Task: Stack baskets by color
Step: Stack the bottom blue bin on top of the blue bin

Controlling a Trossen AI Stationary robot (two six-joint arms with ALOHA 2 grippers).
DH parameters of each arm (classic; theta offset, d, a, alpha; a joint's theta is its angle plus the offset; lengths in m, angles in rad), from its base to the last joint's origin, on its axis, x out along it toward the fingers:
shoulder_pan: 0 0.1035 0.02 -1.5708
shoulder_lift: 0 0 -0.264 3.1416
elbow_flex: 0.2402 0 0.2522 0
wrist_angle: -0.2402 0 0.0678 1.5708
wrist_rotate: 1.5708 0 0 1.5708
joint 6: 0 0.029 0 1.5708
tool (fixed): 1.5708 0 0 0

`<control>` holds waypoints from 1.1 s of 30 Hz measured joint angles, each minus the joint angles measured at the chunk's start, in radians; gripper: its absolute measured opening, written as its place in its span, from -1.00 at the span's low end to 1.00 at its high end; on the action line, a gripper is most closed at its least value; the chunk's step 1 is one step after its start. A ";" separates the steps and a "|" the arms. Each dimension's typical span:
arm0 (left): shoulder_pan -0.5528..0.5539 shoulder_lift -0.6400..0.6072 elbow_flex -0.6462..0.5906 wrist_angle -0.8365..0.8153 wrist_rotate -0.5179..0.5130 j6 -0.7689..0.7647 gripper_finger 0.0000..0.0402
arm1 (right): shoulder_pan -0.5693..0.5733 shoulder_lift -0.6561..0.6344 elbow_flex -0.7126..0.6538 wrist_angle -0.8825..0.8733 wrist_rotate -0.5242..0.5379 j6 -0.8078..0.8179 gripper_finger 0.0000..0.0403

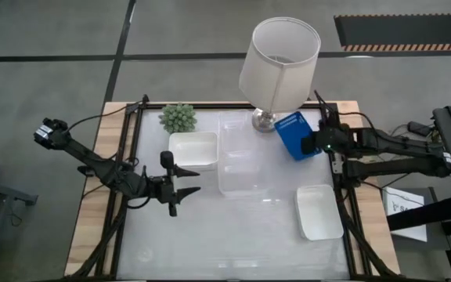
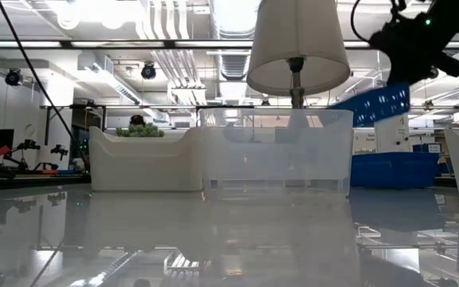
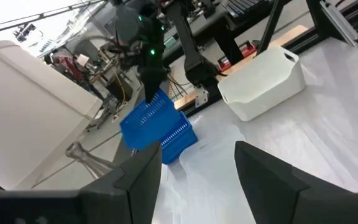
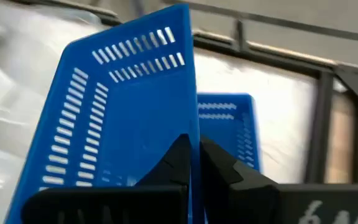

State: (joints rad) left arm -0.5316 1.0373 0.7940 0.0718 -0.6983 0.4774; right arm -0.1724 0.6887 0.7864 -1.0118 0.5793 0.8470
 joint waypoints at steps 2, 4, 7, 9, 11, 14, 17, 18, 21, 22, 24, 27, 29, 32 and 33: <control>0.000 0.002 0.000 0.005 -0.003 0.000 -0.07 | -0.024 0.015 -0.006 -0.027 -0.002 0.004 -0.96; 0.000 0.003 0.000 0.001 -0.014 0.000 -0.07 | -0.039 0.039 -0.008 -0.046 0.006 0.004 -0.96; 0.000 0.003 0.000 0.001 -0.016 0.000 -0.07 | -0.050 0.080 -0.008 -0.054 0.038 0.004 -0.96; 0.000 0.002 0.000 0.001 -0.016 0.000 -0.07 | -0.058 0.108 -0.008 -0.054 0.051 -0.003 -0.96; 0.000 0.002 0.000 0.001 -0.016 0.000 -0.07 | -0.067 0.135 -0.008 -0.056 0.051 -0.015 -0.96; 0.000 0.002 0.000 0.000 -0.016 0.000 -0.07 | -0.077 0.164 -0.008 -0.061 0.053 -0.021 -0.96; 0.000 0.002 0.000 0.000 -0.016 0.000 -0.07 | -0.079 0.182 -0.008 -0.061 0.078 -0.031 -0.94; 0.000 0.002 0.000 0.000 -0.016 0.000 -0.07 | -0.079 0.186 -0.008 -0.061 0.078 -0.035 -0.93; 0.000 0.002 0.000 0.000 -0.015 0.000 -0.07 | -0.079 0.192 -0.008 -0.061 0.079 -0.035 -0.88; 0.000 0.002 0.000 0.000 -0.015 0.000 -0.07 | -0.079 0.193 -0.008 -0.061 0.079 -0.035 -0.85; 0.000 0.002 0.000 0.000 -0.015 0.000 -0.07 | -0.079 0.196 -0.008 -0.062 0.084 -0.036 -0.79; 0.000 0.002 0.000 0.000 -0.015 0.000 -0.07 | -0.079 0.196 -0.008 -0.062 0.102 -0.036 -0.70; 0.000 0.002 0.000 0.000 -0.015 0.001 -0.07 | -0.079 0.196 -0.008 -0.062 0.102 -0.036 -0.63; 0.000 0.002 -0.001 -0.001 -0.015 0.001 -0.07 | -0.079 0.194 -0.008 -0.072 0.097 -0.037 -0.55; 0.000 0.002 -0.001 -0.001 -0.015 0.001 -0.07 | -0.079 0.192 -0.008 -0.080 0.097 -0.037 -0.53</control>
State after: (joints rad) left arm -0.5316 1.0397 0.7933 0.0710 -0.7136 0.4782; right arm -0.2516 0.8805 0.7784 -1.0923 0.6759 0.8100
